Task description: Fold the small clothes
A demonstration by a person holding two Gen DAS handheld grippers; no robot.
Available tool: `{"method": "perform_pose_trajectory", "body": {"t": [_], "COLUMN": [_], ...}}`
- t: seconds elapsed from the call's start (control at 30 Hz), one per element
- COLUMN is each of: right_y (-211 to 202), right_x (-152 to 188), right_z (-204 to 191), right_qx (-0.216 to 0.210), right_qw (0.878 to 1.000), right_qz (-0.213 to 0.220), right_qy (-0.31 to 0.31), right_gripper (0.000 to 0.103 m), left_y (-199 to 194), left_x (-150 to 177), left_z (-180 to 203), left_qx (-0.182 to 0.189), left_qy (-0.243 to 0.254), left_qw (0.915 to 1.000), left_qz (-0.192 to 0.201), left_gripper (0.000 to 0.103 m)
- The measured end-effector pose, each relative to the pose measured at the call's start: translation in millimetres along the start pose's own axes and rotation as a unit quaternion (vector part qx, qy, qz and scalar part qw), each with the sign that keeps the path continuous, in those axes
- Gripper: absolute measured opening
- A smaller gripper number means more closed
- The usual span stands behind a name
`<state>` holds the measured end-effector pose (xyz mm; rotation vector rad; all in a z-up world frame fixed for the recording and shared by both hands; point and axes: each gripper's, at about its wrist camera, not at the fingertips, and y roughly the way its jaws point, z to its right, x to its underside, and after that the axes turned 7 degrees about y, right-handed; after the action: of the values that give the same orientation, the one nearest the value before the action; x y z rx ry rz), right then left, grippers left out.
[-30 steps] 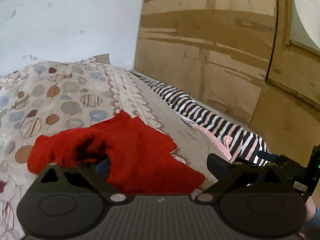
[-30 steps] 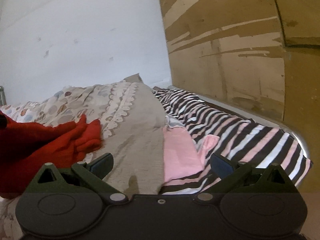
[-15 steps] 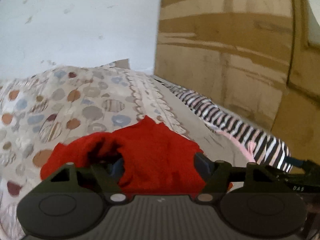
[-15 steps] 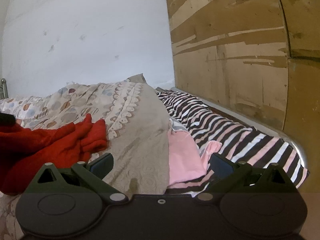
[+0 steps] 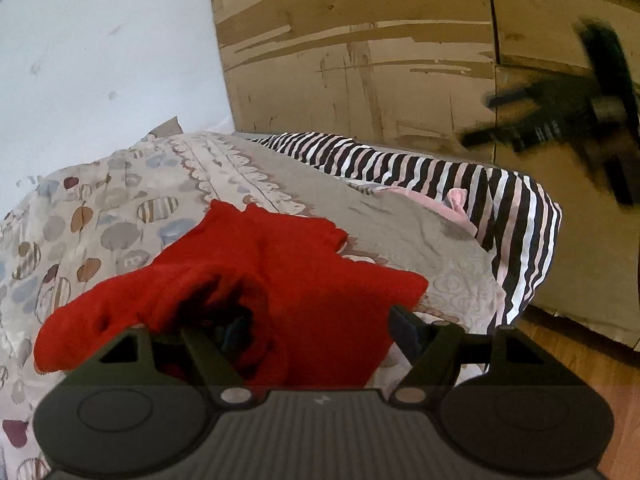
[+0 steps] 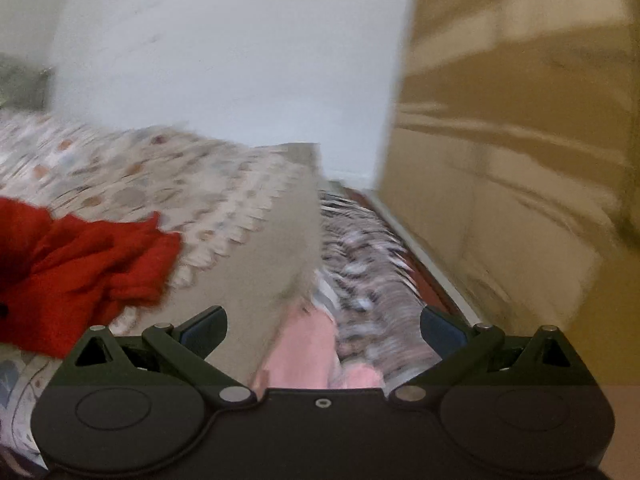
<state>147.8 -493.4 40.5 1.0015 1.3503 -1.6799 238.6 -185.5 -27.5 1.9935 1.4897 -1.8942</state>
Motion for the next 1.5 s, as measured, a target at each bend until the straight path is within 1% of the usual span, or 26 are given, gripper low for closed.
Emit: {"method": "perform_pose_trajectory", "body": {"t": [0.07,0.1,0.2,0.23,0.27,0.3,0.33,0.4,0.53,0.6,0.73,0.8,0.9,0.97,1.03,1.07,1.1,1.17,1.2,1.23,1.27,1.3,1.33,1.37,1.43,1.5], "right_y": [14.3,22.2,48.0,57.2,66.2,74.4,81.9,96.1,110.3,108.6,111.4,116.7,125.4,132.1,136.6,138.1,137.6,134.2,131.9,129.8,129.8,129.5,130.0,130.7,131.8,132.3], "right_x": [-30.7,-46.3,-83.6,-93.8,-103.9,-112.5,-120.4,-134.3,-144.4,-143.0,-144.9,-144.8,-140.2,-134.1,-127.3,-124.3,-122.1,-121.2,-122.0,-124.6,-127.7,-131.2,-134.0,-136.1,-132.0,-117.7], "right_z": [-8.3,-16.0,-46.0,-58.9,-75.0,-89.5,-104.6,-136.5,-194.2,-215.2,-246.0,-259.8,-284.3,-299.8,-309.7,-313.1,-314.1,-308.3,-302.6,-293.3,-282.7,-269.4,-253.9,-236.0,-202.0,-168.2], "right_qx": [-0.062,-0.096,-0.186,-0.212,-0.239,-0.261,-0.280,-0.321,-0.362,-0.382,-0.413,-0.415,-0.420,-0.426,-0.425,-0.421,-0.416,-0.414,-0.408,-0.398,-0.387,-0.375,-0.362,-0.349,-0.330,-0.314], "right_qw": [0.998,0.995,0.981,0.975,0.967,0.960,0.953,0.934,0.898,0.881,0.860,0.854,0.840,0.825,0.815,0.814,0.814,0.818,0.826,0.840,0.854,0.870,0.887,0.901,0.921,0.933], "right_qz": [-0.018,-0.026,-0.048,-0.056,-0.064,-0.074,-0.086,-0.115,-0.156,-0.164,-0.181,-0.192,-0.212,-0.236,-0.253,-0.257,-0.253,-0.240,-0.228,-0.215,-0.206,-0.195,-0.185,-0.177,-0.169,-0.169], "right_qy": [-0.023,-0.031,-0.036,-0.044,-0.056,-0.067,-0.078,-0.109,-0.195,-0.224,-0.240,-0.249,-0.272,-0.287,-0.300,-0.308,-0.317,-0.319,-0.314,-0.300,-0.279,-0.253,-0.221,-0.186,-0.120,-0.055], "right_gripper": [0.102,0.102,0.098,0.096,0.091,0.087,0.085,0.078,0.071,0.068,0.067,0.066,0.064,0.063,0.053,0.034,0.023,0.017,0.016,0.015,0.014,0.014,0.013,0.013,0.012,0.011], "left_y": [0.5,0.8,1.5,1.1,1.4,1.5,1.3,1.0,-0.4,-0.9,-0.1,0.6,1.2,1.4,1.1,1.2,0.7,-0.6,-2.2,-4.7,-7.7,-10.8,-14.4,-18.0,-25.3,-33.1], "left_x": [0.0,0.2,2.2,3.0,3.6,4.0,4.5,5.2,5.8,6.2,7.0,7.2,7.4,7.3,7.2,7.2,7.1,6.4,6.2,6.2,6.1,6.3,7.0,8.2,10.2,12.0], "left_z": [1.0,1.8,5.7,7.5,9.2,10.2,11.0,10.8,7.5,6.7,8.6,9.6,9.4,9.3,8.8,8.5,8.1,6.5,5.7,5.1,4.4,3.0,1.5,-0.9,-4.3,-8.1], "left_qx": [-0.002,-0.002,-0.008,-0.013,-0.016,-0.019,-0.021,-0.023,-0.019,-0.018,-0.022,-0.025,-0.027,-0.027,-0.027,-0.027,-0.026,-0.023,-0.023,-0.024,-0.024,-0.022,-0.019,-0.017,-0.016,-0.004], "left_qy": [0.002,0.002,0.000,0.002,0.002,0.003,0.002,0.000,-0.010,-0.012,-0.008,-0.005,-0.006,-0.007,-0.009,-0.009,-0.010,-0.013,-0.014,-0.017,-0.021,-0.026,-0.033,-0.040,-0.055,-0.071], "left_qw": [1.0000,1.0000,1.0000,0.9999,0.9998,0.9998,0.9997,0.9997,0.9996,0.9996,0.9995,0.9994,0.9993,0.9993,0.9993,0.9993,0.9993,0.9993,0.9992,0.9991,0.9989,0.9986,0.9980,0.9974,0.9958,0.9937], "left_qz": [-0.001,0.000,0.003,0.004,0.005,0.007,0.008,0.011,0.018,0.020,0.023,0.023,0.024,0.024,0.024,0.024,0.024,0.026,0.028,0.030,0.035,0.041,0.050,0.057,0.071,0.087], "left_gripper": [0.078,0.079,0.082,0.082,0.082,0.082,0.082,0.082,0.082,0.082,0.082,0.082,0.082,0.082,0.082,0.082,0.082,0.082,0.082,0.083,0.087,0.090,0.094,0.096,0.097,0.097]}}
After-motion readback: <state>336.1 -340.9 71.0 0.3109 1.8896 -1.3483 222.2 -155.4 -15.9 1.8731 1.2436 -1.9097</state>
